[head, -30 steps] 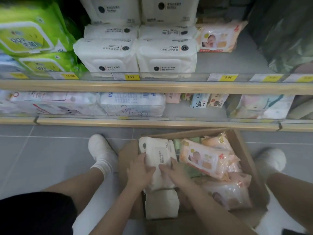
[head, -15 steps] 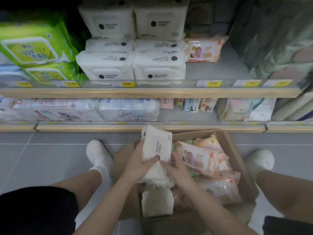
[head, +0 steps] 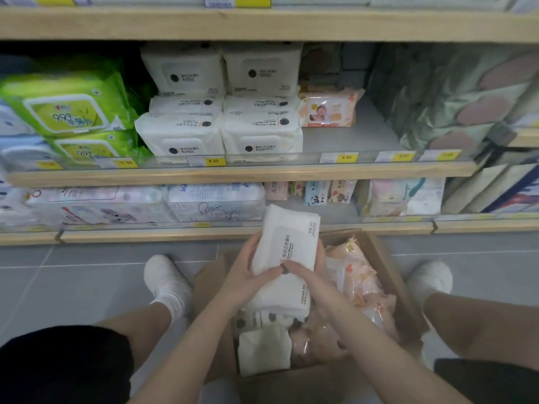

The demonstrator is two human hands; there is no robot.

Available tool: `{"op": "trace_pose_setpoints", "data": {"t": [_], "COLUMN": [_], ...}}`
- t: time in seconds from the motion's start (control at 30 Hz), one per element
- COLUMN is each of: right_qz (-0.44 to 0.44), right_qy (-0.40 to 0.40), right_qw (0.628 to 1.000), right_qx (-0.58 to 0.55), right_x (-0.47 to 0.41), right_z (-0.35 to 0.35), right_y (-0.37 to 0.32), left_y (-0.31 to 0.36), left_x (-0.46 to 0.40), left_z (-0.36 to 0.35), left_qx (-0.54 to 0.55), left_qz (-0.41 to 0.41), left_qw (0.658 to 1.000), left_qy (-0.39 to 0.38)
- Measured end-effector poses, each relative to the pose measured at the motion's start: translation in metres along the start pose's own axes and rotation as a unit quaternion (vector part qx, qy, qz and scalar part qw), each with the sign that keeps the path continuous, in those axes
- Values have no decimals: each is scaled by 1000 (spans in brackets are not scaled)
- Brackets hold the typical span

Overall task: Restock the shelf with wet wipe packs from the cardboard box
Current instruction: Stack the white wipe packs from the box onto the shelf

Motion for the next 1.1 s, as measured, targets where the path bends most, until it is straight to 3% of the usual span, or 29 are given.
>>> {"op": "trace_pose_setpoints", "data": {"t": [0.17, 0.37, 0.47, 0.53, 0.6, 0.67, 0.7, 0.73, 0.8, 0.87, 0.97, 1.1], "right_qz": [21, -25, 11, 100, 195, 240, 228, 192, 116, 105, 133, 107], "right_qy": [-5, -56, -1, 56, 56, -33, -93, -149, -213, -214, -160, -64], "right_qw": [1000, 998, 989, 934, 811, 671, 628, 612, 613, 609, 618, 660], "right_qx": [21, 19, 150, 339, 548, 701, 738, 753, 752, 757, 758, 741], "right_x": [3, 3, 5, 2, -2, -7, -11, -16, -20, -18, -11, -4], "right_z": [12, 19, 34, 48, 48, 35, 30, 27, 25, 22, 24, 47], "right_y": [-16, -28, -48, -76, -104, -116, -116, -112, -104, -97, -92, -84], "left_y": [1, 10, 17, 25, 32, 33, 33, 32, 30, 28, 34, 36], "left_x": [-5, -11, -13, -16, -19, -21, -22, -23, -27, -28, -28, -15], "left_z": [-4, 3, 7, 8, 5, -6, -11, -16, -21, -22, -22, 1], "left_qx": [77, 71, 35, -44, -121, -165, -189, -217, -267, -312, -393, -450], "left_qz": [65, 69, 58, 43, 40, 44, 42, 42, 44, 35, -10, -93], "left_qw": [995, 995, 998, 998, 989, 977, 970, 961, 947, 934, 905, 886], "left_qy": [2, 27, 0, -34, -77, -130, -150, -164, -170, -171, -160, -67]}}
Point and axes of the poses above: each hand's wrist, its own x-axis away from the middle knuckle, its own z-axis out of the back of the hand, y = z × x, the point moved 5 cm from there along -x, towards the middle knuckle, and after that the axes turned 13 degrees about x, right-handed, at the moved point
